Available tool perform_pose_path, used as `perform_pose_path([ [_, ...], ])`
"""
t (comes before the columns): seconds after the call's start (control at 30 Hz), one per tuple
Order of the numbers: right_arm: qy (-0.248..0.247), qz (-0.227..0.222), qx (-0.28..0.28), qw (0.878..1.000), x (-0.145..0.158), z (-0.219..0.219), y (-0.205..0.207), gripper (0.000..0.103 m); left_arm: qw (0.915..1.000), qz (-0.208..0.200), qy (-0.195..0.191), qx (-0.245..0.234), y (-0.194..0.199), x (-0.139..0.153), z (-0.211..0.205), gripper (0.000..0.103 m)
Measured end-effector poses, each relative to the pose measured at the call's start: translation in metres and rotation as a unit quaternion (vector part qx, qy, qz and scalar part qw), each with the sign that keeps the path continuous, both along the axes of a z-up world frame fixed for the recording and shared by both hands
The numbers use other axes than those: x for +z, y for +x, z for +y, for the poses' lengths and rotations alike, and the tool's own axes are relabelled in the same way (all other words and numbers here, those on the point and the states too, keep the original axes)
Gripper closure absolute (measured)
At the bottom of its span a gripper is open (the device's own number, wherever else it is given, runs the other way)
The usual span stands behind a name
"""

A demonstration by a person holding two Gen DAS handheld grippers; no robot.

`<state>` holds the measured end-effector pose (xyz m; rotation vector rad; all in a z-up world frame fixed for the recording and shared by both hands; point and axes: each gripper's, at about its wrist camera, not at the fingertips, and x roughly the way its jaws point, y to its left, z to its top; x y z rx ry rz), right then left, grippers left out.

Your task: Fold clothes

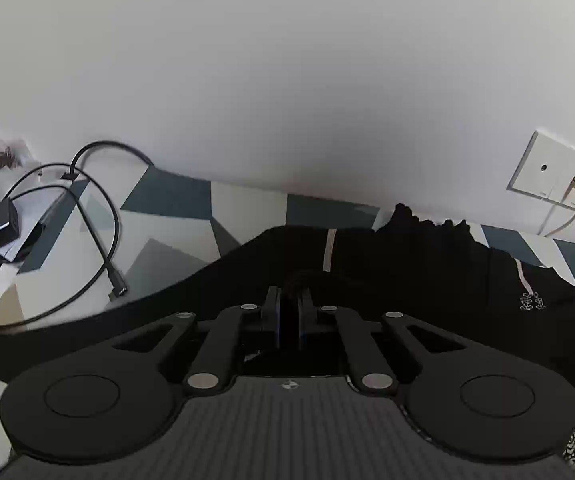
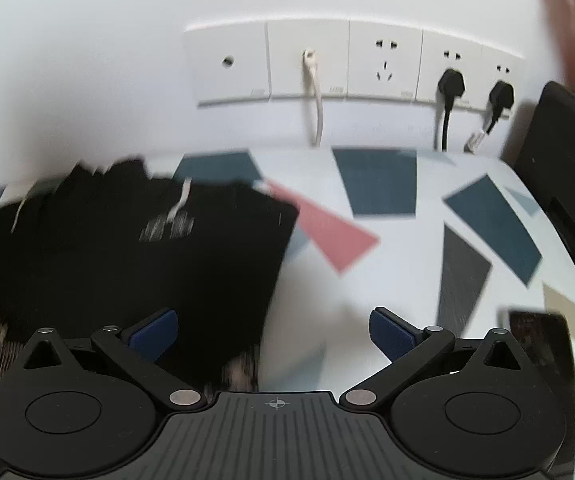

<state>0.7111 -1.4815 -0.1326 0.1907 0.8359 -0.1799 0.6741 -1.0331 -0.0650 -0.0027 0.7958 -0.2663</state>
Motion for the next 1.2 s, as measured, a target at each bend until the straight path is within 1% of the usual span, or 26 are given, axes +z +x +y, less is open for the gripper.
perform_pose_path([
  [0.03, 0.007, -0.002, -0.005, 1.0, -0.002, -0.004, 0.01, 0.008, 1.0, 0.003, 0.0, 0.002, 0.001, -0.001, 0.0, 0.095],
  [0.07, 0.013, -0.002, -0.009, 1.0, -0.004, -0.007, 0.02, 0.011, 1.0, 0.007, 0.001, 0.005, 0.002, -0.002, 0.0, 0.095],
  [0.1, 0.018, 0.002, -0.012, 1.0, -0.008, -0.01, 0.03, 0.018, 0.9999, 0.011, 0.002, 0.007, 0.004, -0.003, 0.001, 0.095],
  [0.13, 0.022, 0.008, -0.015, 1.0, -0.012, -0.012, 0.039, 0.028, 0.9998, 0.015, 0.003, 0.009, 0.006, -0.003, 0.002, 0.095],
  [0.17, 0.024, 0.017, -0.017, 0.999, -0.017, -0.014, 0.047, 0.034, 0.9997, 0.019, 0.005, 0.011, 0.009, -0.004, 0.003, 0.095],
  [0.2, 0.029, 0.024, -0.019, 0.999, -0.021, -0.015, 0.055, 0.05, 0.9996, 0.024, 0.008, 0.011, 0.012, -0.006, 0.003, 0.095],
  [0.23, 0.04, 0.025, -0.018, 0.999, -0.024, -0.017, 0.058, 0.06, 0.9995, 0.027, 0.014, 0.011, 0.015, -0.007, 0.002, 0.094],
  [0.27, 0.049, 0.02, -0.02, 0.998, -0.025, -0.018, 0.059, 0.061, 0.9992, 0.03, 0.023, 0.011, 0.02, -0.011, 0.001, 0.094],
  [0.33, 0.047, 0.017, -0.023, 0.998, -0.026, -0.017, 0.062, 0.061, 0.9979, 0.04, 0.051, 0.01, 0.033, -0.021, -0.005, 0.091],
  [0.37, 0.044, 0.015, -0.024, 0.999, -0.027, -0.016, 0.064, 0.061, 0.9967, 0.046, 0.066, 0.009, 0.039, -0.028, -0.008, 0.085],
  [0.4, 0.041, 0.014, -0.024, 0.999, -0.027, -0.015, 0.065, 0.061, 0.9949, 0.052, 0.087, 0.008, 0.045, -0.034, -0.013, 0.076],
  [0.43, 0.037, 0.013, -0.024, 0.999, -0.028, -0.014, 0.066, 0.059, 0.9917, 0.057, 0.115, 0.009, 0.051, -0.041, -0.018, 0.048],
  [0.47, 0.033, 0.012, -0.025, 0.999, -0.029, -0.014, 0.067, 0.056, 0.9882, 0.055, 0.142, 0.011, 0.054, -0.046, -0.022, 0.029],
  [0.5, 0.028, 0.013, -0.03, 0.999, -0.029, -0.014, 0.068, 0.05, 0.9856, 0.044, 0.163, 0.013, 0.054, -0.047, -0.023, 0.028],
  [0.53, 0.023, 0.014, -0.035, 0.999, -0.028, -0.014, 0.068, 0.039, 0.9842, 0.034, 0.174, 0.011, 0.052, -0.045, -0.023, 0.028],
  [0.57, 0.018, 0.013, -0.041, 0.999, -0.026, -0.015, 0.066, 0.031, 0.9835, 0.029, 0.178, 0.013, 0.049, -0.042, -0.021, 0.028],
  [0.6, 0.015, 0.01, -0.047, 0.999, -0.023, -0.015, 0.064, 0.019, 0.9842, 0.031, 0.174, 0.018, 0.046, -0.036, -0.016, 0.028],
  [0.63, 0.016, 0.0, -0.049, 0.999, -0.018, -0.014, 0.059, 0.011, 0.9854, 0.033, 0.165, 0.022, 0.042, -0.03, -0.01, 0.027],
  [0.67, 0.017, -0.009, -0.049, 0.999, -0.013, -0.012, 0.055, 0.008, 0.9874, 0.036, 0.152, 0.024, 0.037, -0.024, -0.003, 0.026],
  [0.7, 0.02, -0.016, -0.043, 0.999, -0.007, -0.009, 0.051, 0.001, 0.9887, 0.038, 0.142, 0.028, 0.033, -0.018, 0.003, 0.024],
  [0.77, 0.026, -0.023, -0.027, 0.999, 0.003, 0.001, 0.042, 0.001, 0.99, 0.038, 0.129, 0.042, 0.021, -0.008, 0.018, 0.016],
  [0.93, 0.047, 0.0, 0.028, 0.999, 0.01, 0.036, 0.022, 0.001, 0.9899, 0.04, 0.102, 0.09, -0.024, 0.009, 0.068, 0.013],
  [0.97, 0.047, 0.005, 0.04, 0.998, 0.009, 0.044, 0.017, 0.001, 0.9892, 0.039, 0.101, 0.099, -0.036, 0.009, 0.08, 0.012],
  [1.07, 0.027, 0.028, 0.063, 0.997, 0.004, 0.072, 0.004, 0.001, 0.9867, 0.038, 0.104, 0.12, -0.077, 0.008, 0.12, 0.009],
  [1.2, 0.023, 0.052, 0.065, 0.996, 0.0, 0.097, -0.014, 0.001, 0.9811, 0.051, 0.106, 0.153, -0.122, -0.003, 0.179, 0.007],
])
